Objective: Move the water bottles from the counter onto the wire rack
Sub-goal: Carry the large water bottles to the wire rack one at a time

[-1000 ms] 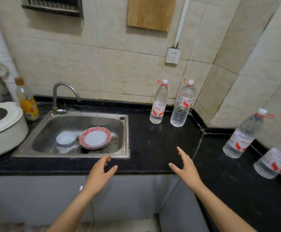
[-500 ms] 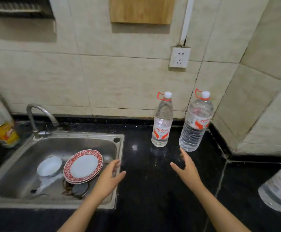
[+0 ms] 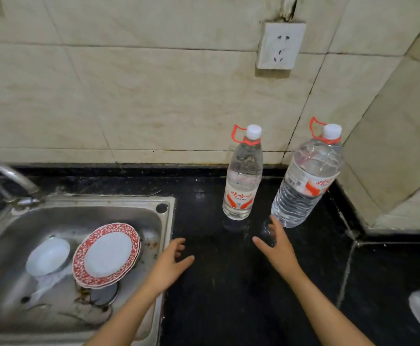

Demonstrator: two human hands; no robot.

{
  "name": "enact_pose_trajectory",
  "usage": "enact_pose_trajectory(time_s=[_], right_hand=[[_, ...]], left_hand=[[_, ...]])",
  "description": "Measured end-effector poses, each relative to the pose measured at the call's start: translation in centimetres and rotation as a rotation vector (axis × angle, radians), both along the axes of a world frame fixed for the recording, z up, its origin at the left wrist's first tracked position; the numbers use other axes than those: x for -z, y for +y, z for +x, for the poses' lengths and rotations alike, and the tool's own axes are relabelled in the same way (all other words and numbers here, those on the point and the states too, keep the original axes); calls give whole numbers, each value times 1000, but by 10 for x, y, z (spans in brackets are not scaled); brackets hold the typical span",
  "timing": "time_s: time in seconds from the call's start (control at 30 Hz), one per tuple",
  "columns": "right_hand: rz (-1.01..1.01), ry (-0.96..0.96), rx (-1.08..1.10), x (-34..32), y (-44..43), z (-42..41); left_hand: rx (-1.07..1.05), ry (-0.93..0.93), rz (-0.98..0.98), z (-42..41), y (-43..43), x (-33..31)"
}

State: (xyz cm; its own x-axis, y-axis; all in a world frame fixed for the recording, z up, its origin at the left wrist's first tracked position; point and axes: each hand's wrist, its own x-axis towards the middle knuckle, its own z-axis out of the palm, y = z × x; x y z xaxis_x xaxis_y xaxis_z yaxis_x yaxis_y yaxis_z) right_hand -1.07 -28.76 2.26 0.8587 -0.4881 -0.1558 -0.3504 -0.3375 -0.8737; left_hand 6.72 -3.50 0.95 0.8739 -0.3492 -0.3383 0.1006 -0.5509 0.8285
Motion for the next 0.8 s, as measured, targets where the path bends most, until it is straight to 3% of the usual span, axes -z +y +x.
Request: enact_pose_trajectory(time_s=[0.23, 0.47, 0.6, 0.8], right_hand=[[0, -132, -38, -43, -25, 80], [138, -297, -121, -48, -39, 148], [163, -323, -92, -43, -47, 165], [158, -310, -132, -52, -62, 190]], left_hand=[[152, -26, 8, 60, -53, -16], [306, -115, -59, 111, -124, -17], [306, -95, -294, 137, -157, -9], [137, -10, -376, 149, -182, 15]])
